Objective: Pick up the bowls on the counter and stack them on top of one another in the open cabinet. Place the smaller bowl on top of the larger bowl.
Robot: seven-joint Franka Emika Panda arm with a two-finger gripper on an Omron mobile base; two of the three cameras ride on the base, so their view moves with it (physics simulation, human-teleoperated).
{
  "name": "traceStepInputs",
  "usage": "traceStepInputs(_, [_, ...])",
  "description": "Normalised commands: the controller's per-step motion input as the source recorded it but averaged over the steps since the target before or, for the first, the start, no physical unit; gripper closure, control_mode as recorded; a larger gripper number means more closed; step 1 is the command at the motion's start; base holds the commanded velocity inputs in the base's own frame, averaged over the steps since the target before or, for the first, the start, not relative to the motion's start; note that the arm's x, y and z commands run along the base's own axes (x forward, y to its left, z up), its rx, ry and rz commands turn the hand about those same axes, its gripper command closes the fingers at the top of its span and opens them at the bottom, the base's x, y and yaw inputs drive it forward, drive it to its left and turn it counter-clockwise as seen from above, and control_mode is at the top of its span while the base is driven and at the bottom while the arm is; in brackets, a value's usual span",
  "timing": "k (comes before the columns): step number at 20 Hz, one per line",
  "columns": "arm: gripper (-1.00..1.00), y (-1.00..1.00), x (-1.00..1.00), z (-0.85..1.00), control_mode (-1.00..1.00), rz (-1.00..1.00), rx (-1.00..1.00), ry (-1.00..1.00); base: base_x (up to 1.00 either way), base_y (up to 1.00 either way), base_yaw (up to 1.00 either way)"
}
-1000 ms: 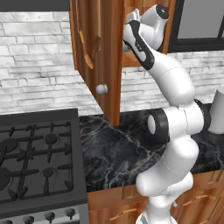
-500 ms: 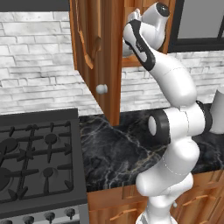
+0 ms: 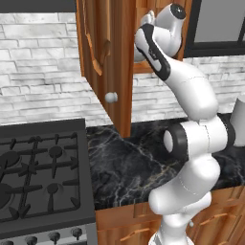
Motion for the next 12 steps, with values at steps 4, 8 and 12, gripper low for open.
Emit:
traceStepInputs(4, [-1.00,-0.07,-0.21,0.13,-1.00,-0.03,0.01,0.00,0.00,0.00,0.00])
traceStepInputs(8, [-1.00,-0.07,-0.27,0.22,-1.00,-0.03,0.02,-0.01,0.00,0.00,0.00])
traceStepInputs(12, [-1.00,-0.08,-0.34,0.17,-1.00,-0.03,0.03,-0.03,0.00,0.00,0.00])
